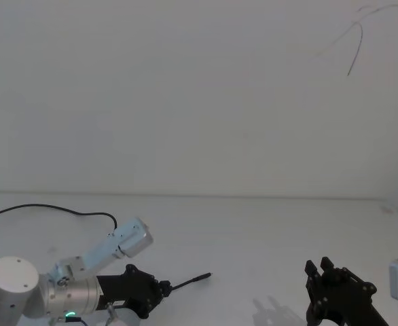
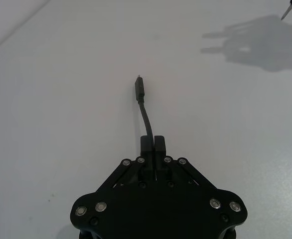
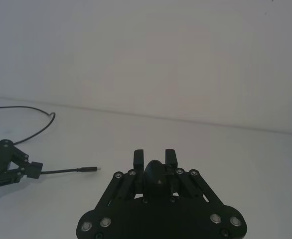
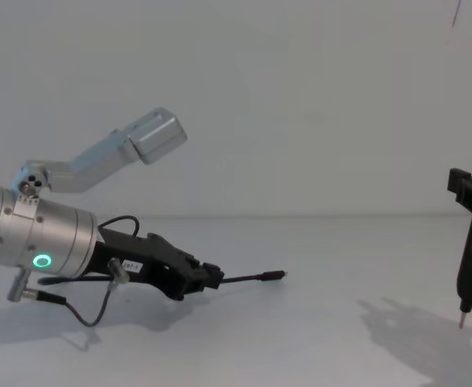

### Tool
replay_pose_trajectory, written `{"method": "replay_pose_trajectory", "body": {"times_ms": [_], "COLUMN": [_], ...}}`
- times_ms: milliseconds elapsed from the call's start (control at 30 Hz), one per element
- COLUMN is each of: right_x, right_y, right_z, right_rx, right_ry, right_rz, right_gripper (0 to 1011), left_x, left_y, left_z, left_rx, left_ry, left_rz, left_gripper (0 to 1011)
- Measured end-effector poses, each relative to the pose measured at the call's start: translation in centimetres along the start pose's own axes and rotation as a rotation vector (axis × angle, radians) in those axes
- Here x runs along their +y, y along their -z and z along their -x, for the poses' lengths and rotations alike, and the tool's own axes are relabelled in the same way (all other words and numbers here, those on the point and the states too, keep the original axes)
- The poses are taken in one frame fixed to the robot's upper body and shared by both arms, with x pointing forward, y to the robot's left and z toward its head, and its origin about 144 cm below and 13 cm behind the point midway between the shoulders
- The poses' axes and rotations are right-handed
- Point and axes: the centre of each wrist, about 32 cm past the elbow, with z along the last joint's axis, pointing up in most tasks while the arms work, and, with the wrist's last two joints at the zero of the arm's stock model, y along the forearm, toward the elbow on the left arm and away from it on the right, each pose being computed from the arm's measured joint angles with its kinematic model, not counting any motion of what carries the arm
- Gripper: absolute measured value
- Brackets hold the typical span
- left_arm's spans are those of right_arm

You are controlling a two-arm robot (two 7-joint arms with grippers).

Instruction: Pick up the data cable with the one hand.

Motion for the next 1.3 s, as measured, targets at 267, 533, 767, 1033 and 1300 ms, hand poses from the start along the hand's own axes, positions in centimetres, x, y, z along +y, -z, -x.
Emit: {"method": "replay_pose_trajectory", "body": {"times_ms": [267,533,767,1033,1300], "right_x": [0.0,0.0,0.0,0.0,0.0], "right_y": [0.0,0.0,0.0,0.0,0.0], "right_z": [0.0,0.0,0.0,0.0,0.0], "right_rx": [0.0,0.0,0.0,0.0,0.0], "right_ry": [0.0,0.0,0.0,0.0,0.0], "right_rz": [0.0,0.0,0.0,0.0,0.0], "right_gripper": [251,251,251,251,251], "left_x": [0.4,1.4,2.9,4.8,5.9], "left_y": [0.0,0.0,0.3,0.9,1.2], "left_z": [-0.1,-0.2,0.1,1.5,2.8], "left_rx": [0.016,0.047,0.08,0.114,0.13], "left_ry": [0.006,0.032,0.067,0.118,0.156], "left_rz": [0.065,0.17,0.264,0.364,0.414], "left_gripper": [37,37,37,37,37]}}
